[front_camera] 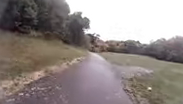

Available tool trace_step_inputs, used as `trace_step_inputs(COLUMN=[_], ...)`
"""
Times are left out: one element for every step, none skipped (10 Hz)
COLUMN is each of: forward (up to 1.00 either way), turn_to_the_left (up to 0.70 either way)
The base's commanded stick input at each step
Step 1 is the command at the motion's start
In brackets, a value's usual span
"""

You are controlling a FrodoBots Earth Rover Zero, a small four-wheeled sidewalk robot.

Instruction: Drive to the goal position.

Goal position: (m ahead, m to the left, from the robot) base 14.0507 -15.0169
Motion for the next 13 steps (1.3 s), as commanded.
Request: trace_step_inputs(forward=[0.98, 0.98, 0.98, 0.98, 0.98, 0.98, 0.98, 0.98, 0.98, 0.98, 0.98, 0.98, 0.98], turn_to_the_left=[0.00, 0.00, 0.00, 0.00, 0.00, -0.08, -0.22, -0.35, -0.35, -0.35, -0.35, -0.35, -0.35])
